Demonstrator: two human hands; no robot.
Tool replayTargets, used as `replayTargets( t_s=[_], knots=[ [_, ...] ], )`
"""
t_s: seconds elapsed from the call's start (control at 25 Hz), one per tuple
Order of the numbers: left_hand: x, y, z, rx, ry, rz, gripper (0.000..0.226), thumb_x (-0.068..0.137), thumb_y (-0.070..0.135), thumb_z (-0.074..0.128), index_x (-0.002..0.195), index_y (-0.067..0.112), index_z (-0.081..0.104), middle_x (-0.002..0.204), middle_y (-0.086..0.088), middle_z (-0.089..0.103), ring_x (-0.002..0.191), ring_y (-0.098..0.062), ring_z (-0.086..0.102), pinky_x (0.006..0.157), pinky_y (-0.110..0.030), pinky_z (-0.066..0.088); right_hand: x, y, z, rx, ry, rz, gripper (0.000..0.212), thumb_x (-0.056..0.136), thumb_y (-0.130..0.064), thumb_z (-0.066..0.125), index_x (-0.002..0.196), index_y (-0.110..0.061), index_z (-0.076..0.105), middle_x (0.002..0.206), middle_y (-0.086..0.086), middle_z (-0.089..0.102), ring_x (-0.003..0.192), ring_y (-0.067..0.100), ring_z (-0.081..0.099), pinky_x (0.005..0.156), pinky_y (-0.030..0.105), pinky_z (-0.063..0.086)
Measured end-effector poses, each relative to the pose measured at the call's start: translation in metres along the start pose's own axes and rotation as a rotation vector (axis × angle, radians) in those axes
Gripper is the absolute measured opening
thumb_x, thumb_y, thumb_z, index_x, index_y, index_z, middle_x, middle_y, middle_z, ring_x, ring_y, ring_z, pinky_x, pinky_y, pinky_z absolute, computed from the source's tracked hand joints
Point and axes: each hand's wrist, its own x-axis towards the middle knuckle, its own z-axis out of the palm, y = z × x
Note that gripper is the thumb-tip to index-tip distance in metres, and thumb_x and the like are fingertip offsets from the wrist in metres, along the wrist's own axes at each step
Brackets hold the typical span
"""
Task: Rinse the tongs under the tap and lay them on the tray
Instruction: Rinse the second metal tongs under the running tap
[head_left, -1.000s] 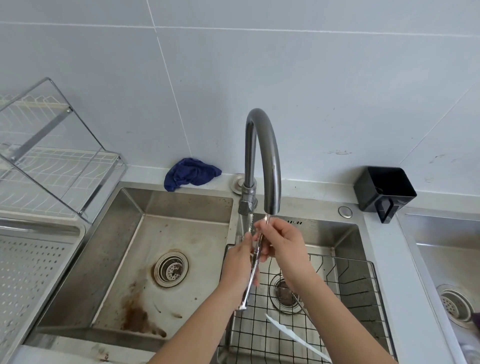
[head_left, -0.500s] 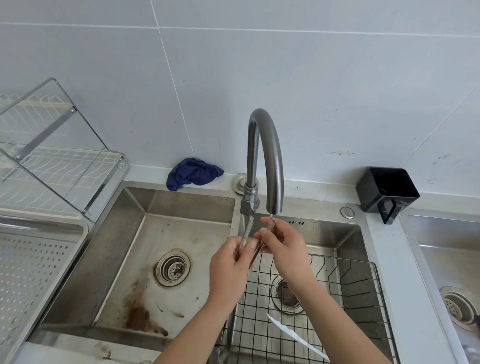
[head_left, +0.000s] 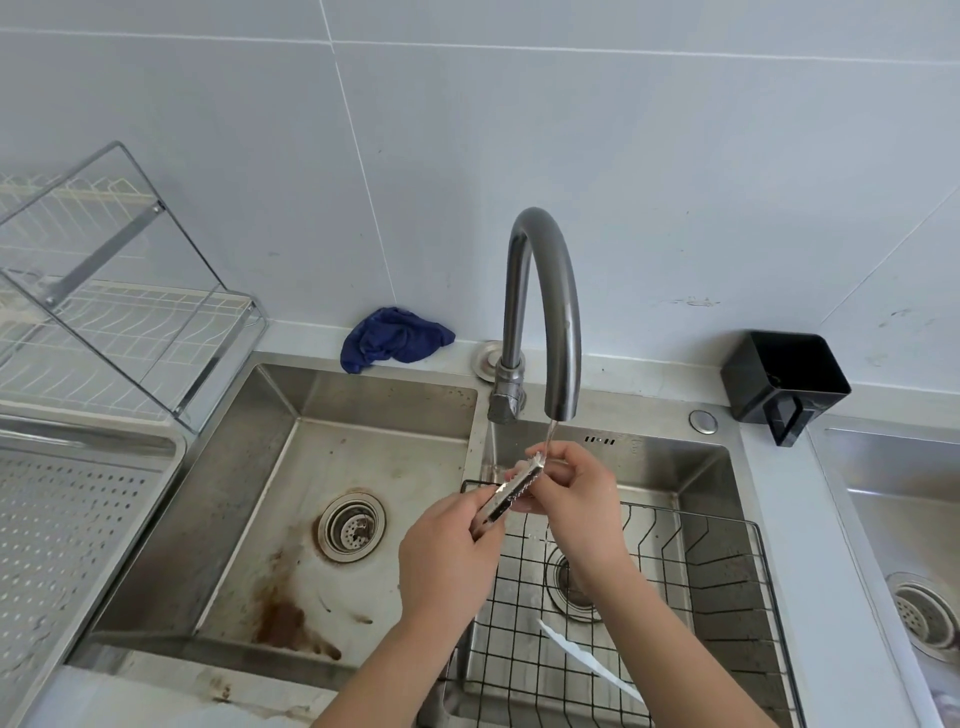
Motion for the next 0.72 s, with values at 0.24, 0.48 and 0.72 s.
replayTargets(
  t_s=[0.24, 0.48, 0.72],
  knots=[
    [-0.011, -0.004, -0.009, 0.196, 0.002, 0.056, 0.038, 0.080, 0.021, 0.074, 0.116, 0.034, 0.072, 0.072, 0.016, 0.060, 0.070, -0.009, 0.055, 0.058, -0.023, 0.046, -0.010, 0.013, -0.006, 0.004, -0.007, 0.101, 0.012, 0.098, -0.005, 0.063, 0.098, -0.010, 0.074, 0.076, 0.011, 0.079, 0.071, 0.029, 0.078, 0.061, 0.030, 0.063],
    [-0.010, -0.007, -0.012, 0.249, -0.002, 0.096, 0.039, 0.082, 0.021, 0.075, 0.120, 0.029, 0.071, 0.081, 0.010, 0.068, 0.076, -0.016, 0.060, 0.064, -0.035, 0.054, -0.006, 0.013, -0.007, 0.085, -0.090, 0.176, 0.018, 0.095, 0.003, 0.061, 0.103, -0.006, 0.074, 0.084, 0.019, 0.079, 0.075, 0.031, 0.078, 0.065, 0.030, 0.063],
    [-0.004, -0.008, -0.007, 0.193, -0.044, 0.065, 0.025, 0.084, 0.023, 0.071, 0.107, 0.034, 0.074, 0.071, 0.013, 0.057, 0.068, -0.011, 0.056, 0.060, -0.028, 0.048, -0.005, 0.014, -0.008, 0.067, -0.038, 0.180, 0.017, 0.100, -0.006, 0.059, 0.098, -0.007, 0.075, 0.075, 0.012, 0.077, 0.066, 0.024, 0.075, 0.059, 0.030, 0.061]
  ],
)
